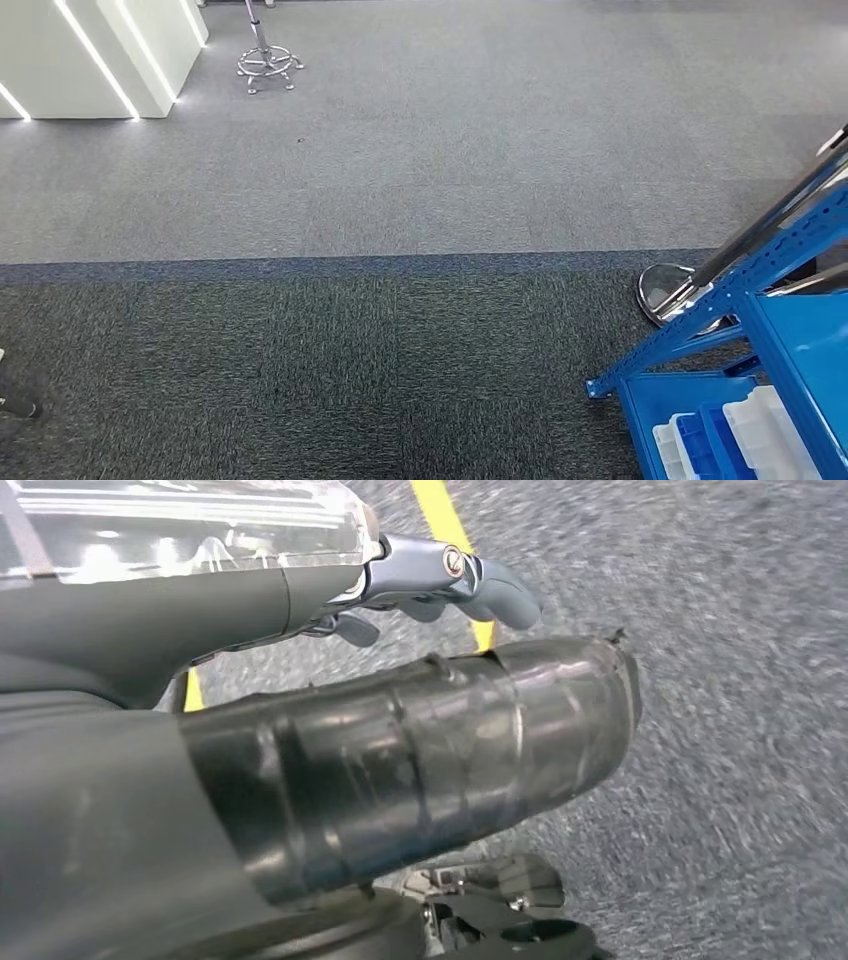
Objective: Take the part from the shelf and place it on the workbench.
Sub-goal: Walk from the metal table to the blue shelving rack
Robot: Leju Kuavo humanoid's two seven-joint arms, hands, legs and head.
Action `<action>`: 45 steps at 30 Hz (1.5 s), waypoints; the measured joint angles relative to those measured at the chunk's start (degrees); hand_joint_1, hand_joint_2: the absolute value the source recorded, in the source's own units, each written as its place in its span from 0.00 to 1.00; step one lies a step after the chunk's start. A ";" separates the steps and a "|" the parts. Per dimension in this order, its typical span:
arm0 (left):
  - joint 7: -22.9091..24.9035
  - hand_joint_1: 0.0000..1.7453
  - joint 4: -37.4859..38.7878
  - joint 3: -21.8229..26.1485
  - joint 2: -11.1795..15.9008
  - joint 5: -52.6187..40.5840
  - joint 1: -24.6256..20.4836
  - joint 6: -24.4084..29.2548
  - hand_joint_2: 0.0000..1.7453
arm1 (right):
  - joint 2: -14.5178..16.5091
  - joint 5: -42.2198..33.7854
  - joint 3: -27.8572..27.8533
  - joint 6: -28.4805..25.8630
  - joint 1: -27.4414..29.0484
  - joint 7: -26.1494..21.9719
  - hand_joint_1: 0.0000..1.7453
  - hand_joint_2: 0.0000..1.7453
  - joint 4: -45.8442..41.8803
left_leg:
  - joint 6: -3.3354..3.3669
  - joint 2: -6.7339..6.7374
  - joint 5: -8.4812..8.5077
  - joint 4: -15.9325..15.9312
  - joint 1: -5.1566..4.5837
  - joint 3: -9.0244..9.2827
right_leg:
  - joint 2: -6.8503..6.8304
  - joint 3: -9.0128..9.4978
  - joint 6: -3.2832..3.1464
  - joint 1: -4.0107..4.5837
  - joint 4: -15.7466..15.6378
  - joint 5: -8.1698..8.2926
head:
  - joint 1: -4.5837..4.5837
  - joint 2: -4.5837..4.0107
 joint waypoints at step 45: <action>-0.15 0.00 0.01 0.00 -0.07 0.09 -0.23 -0.10 0.00 | -0.05 0.70 -0.01 0.15 -0.13 -0.02 0.00 0.00 0.02 | -2.49 7.06 -1.93 0.77 -0.15 1.05 | -7.00 1.96 -1.32 0.25 -2.59 0.99 | 0.35 0.00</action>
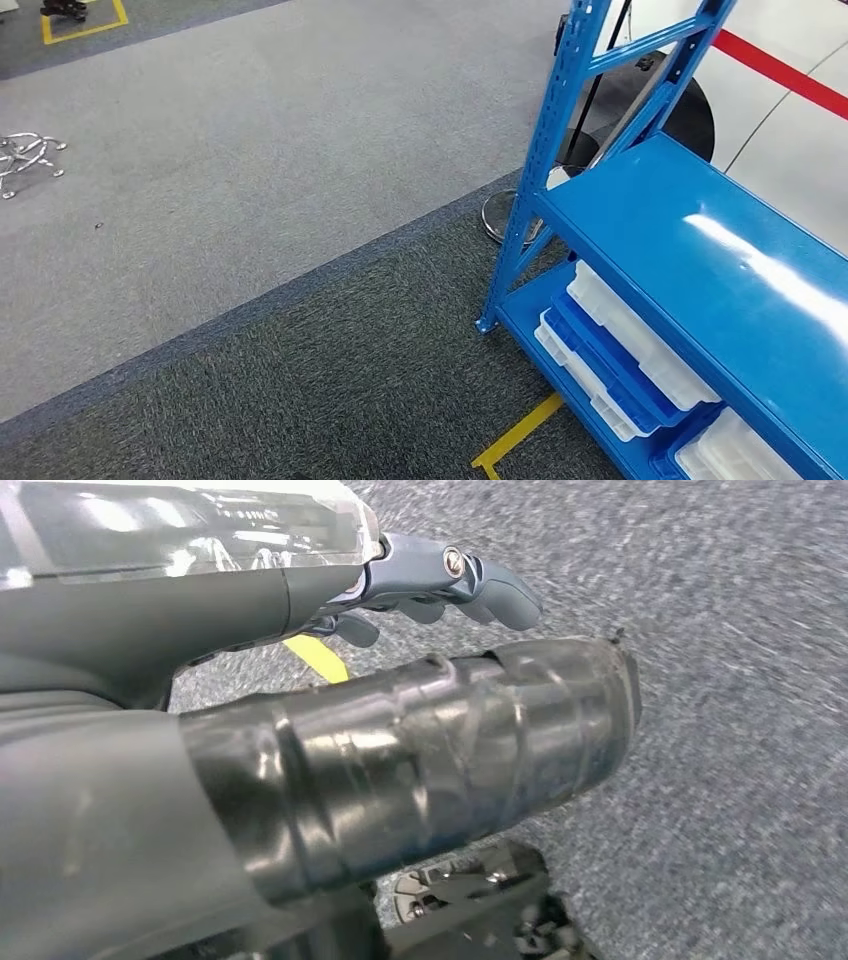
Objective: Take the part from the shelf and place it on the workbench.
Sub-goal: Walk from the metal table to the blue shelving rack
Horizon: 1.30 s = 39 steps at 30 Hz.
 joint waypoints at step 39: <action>-0.18 0.00 0.00 -0.07 0.28 0.92 0.38 0.18 0.00 | 0.06 1.01 -0.02 0.59 -0.09 0.17 0.00 0.00 0.04 | -0.16 -5.98 -1.45 9.17 0.44 -5.34 | 6.24 0.29 -0.98 -0.22 0.33 -0.05 | 0.01 0.00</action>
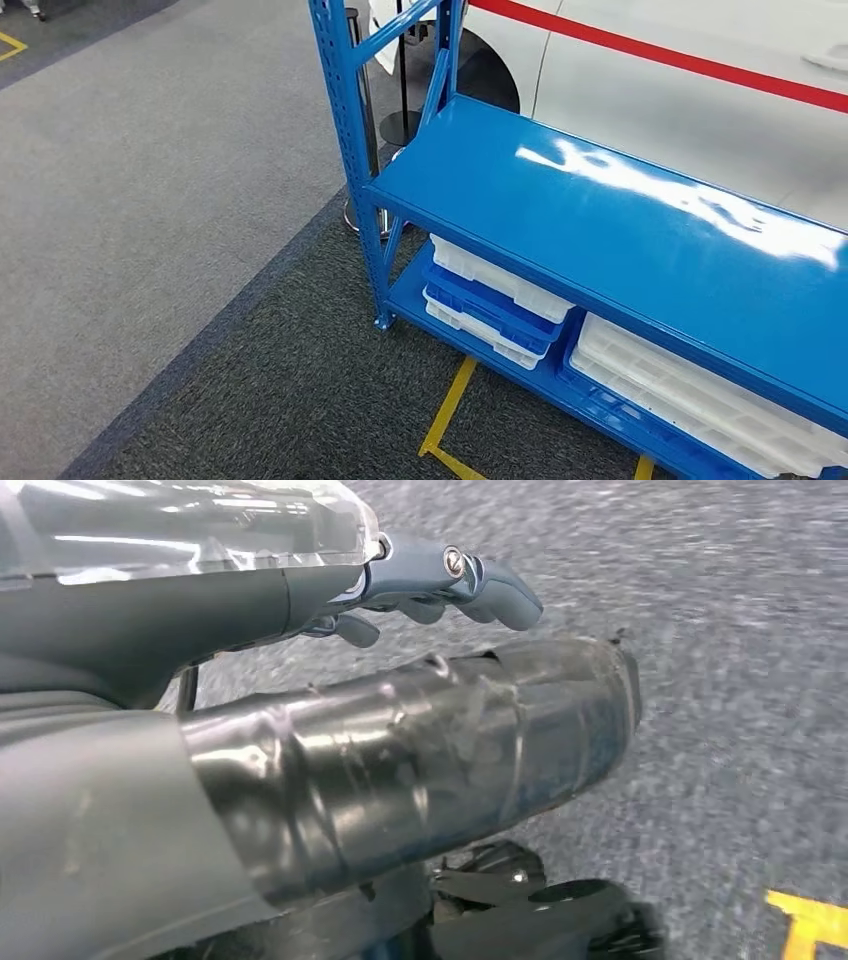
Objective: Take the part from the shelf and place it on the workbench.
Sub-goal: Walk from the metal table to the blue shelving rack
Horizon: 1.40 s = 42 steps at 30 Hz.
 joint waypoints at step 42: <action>-0.05 0.00 0.02 -0.07 0.10 0.19 0.04 -0.20 0.00 | 0.05 1.00 -0.05 0.22 -0.15 0.50 0.00 0.00 0.09 | 2.12 1.31 3.26 -10.46 0.18 4.50 | -3.47 -7.96 3.15 -0.52 14.09 -6.38 | 0.42 0.00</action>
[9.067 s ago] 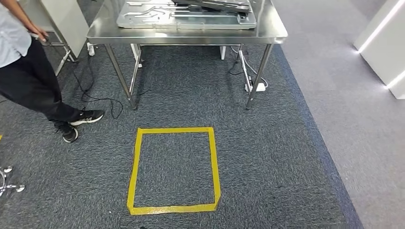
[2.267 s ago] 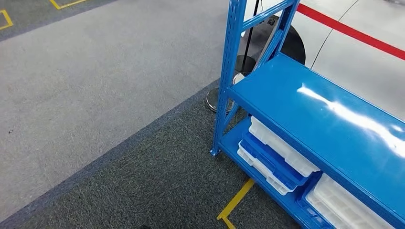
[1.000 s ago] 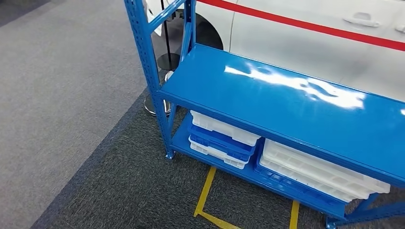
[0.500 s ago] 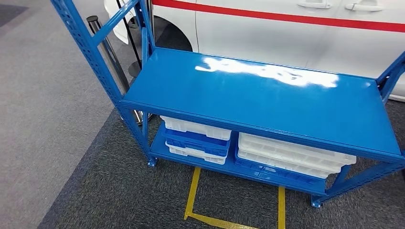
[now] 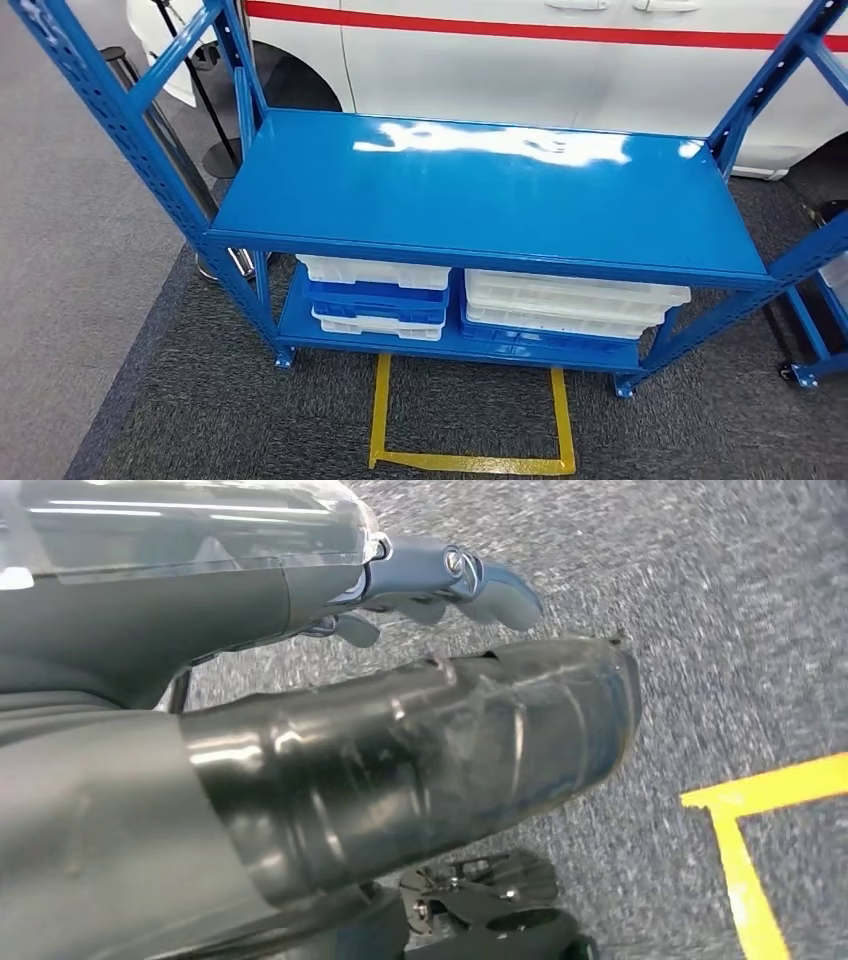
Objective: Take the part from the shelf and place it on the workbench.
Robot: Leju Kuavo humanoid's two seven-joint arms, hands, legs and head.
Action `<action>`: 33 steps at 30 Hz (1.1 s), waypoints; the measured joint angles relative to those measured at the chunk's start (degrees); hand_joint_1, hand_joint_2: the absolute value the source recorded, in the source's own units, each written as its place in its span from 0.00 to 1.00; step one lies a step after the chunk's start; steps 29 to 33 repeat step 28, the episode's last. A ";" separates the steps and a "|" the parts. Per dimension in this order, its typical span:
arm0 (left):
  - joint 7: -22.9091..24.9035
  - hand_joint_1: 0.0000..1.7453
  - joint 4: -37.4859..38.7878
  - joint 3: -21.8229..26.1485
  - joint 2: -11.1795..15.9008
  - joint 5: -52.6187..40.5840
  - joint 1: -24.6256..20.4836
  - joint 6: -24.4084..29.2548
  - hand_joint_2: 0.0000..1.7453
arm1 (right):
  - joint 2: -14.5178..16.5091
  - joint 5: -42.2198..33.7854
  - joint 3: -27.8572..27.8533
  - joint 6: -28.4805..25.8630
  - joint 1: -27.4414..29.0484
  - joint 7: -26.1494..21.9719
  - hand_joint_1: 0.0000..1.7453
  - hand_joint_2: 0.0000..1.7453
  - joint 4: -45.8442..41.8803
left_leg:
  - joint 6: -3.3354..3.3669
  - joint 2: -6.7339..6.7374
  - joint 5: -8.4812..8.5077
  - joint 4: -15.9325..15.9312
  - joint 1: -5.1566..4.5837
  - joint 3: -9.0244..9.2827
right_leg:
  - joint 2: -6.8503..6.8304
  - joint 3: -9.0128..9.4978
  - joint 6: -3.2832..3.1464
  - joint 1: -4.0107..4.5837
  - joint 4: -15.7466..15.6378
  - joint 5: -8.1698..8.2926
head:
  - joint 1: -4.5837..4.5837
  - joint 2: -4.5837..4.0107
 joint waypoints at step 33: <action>-0.75 0.00 0.00 -1.34 -0.09 -1.12 -0.45 0.00 1.00 | 0.04 1.00 -0.08 -3.73 -0.59 5.76 0.00 0.33 -0.02 | -2.29 1.44 -0.83 -0.69 -0.24 1.32 | -0.98 7.80 -1.97 0.33 -13.81 5.86 | -0.07 0.00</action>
